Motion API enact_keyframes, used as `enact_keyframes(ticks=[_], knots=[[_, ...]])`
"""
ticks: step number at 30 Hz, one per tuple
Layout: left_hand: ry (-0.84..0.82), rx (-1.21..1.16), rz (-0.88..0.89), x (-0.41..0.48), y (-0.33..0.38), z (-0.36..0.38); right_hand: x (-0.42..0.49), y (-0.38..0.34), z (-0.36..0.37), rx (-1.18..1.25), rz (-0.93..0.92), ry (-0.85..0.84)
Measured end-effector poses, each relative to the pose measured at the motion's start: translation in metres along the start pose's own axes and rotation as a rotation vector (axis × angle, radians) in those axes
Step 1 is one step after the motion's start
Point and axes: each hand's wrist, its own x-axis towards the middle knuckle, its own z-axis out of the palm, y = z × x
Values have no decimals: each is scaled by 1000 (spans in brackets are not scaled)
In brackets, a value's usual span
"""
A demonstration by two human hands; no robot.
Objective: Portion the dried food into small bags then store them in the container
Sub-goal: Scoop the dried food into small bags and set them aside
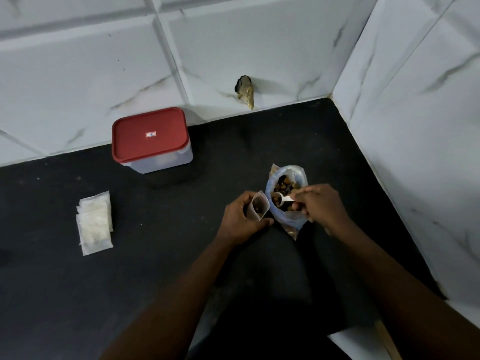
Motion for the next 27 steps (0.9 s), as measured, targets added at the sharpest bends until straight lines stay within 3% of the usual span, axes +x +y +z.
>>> enact_keyframes(ticks=[4, 13, 22, 27], knots=[[21, -2, 21, -1, 1, -1, 1, 9, -12, 339, 156, 61], [78, -28, 27, -2, 6, 2, -6, 20, -24, 602, 189, -77], [73, -24, 58, 3, 14, 2, -24, -2, -28, 726, 115, -172], [77, -48, 75, 4, 18, 4, -30, -8, -15, 609, 8, -190]])
